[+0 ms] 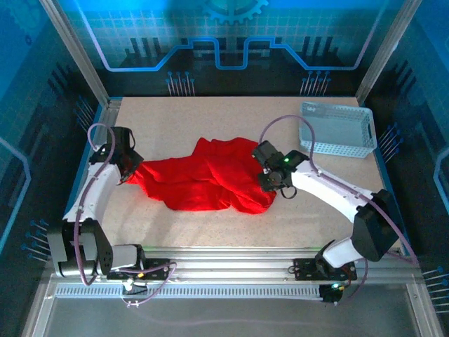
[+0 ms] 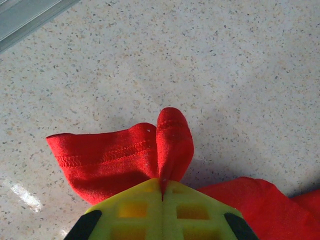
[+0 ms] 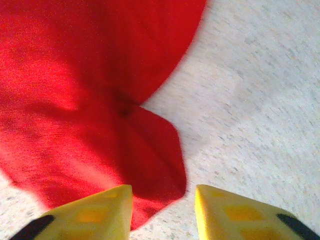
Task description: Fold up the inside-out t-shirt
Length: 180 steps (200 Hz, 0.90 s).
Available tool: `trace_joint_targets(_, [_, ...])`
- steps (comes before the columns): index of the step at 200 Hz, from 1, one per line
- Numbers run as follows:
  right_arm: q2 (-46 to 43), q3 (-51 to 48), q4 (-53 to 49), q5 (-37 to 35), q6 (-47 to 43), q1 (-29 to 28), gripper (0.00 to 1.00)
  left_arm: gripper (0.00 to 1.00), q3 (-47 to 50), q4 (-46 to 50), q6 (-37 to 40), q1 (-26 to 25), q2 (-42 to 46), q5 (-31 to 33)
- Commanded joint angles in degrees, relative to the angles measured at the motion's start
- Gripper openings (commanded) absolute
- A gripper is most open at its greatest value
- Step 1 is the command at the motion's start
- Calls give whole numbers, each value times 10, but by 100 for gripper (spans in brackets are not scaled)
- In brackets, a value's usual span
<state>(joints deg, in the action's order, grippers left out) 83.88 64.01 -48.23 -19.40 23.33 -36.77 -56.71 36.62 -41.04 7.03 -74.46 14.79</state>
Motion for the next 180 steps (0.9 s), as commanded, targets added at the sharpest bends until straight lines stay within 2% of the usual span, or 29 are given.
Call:
trace_joint_targets(1, [-49, -14, 18, 11, -19, 1, 54, 0, 8, -1, 4, 6, 5, -15])
trace_joint_targets(25, [-74, -31, 51, 57, -52, -32, 56, 0, 7, -1, 5, 6, 0, -16])
trace_joint_targets(56, [-70, -57, 71, 33, -84, -119, 59, 0, 6, -1, 7, 7, -3, -17])
trace_joint_targets(75, [-24, -51, 74, -4, -80, -145, 64, 0, 6, -2, 7, 7, -3, -18])
trace_joint_targets(107, [86, -9, 83, -65, -80, -142, 62, 0, 5, -9, 7, 6, -4, -28])
trace_joint_targets(129, [133, 25, 79, -83, -80, -110, 48, 0, 5, -10, 9, 7, -6, -31])
trace_joint_targets(136, [138, 31, 82, -81, -83, -94, 38, 0, 5, -10, 10, 6, -6, -31])
trace_joint_targets(143, [137, 40, 83, -74, -87, -78, 22, 0, 5, -11, 10, 6, -7, -31])
trace_joint_targets(154, [126, 50, 88, -49, -91, -55, 9, 0, 4, -13, 9, 7, -9, -32])
trace_joint_targets(170, [100, 64, 97, 23, -98, -14, 1, 0, -2, -13, 10, 9, -16, -34])
trace_joint_targets(180, [89, 72, 100, 68, -90, 18, 0, 0, -6, -15, 8, 10, -21, -34])
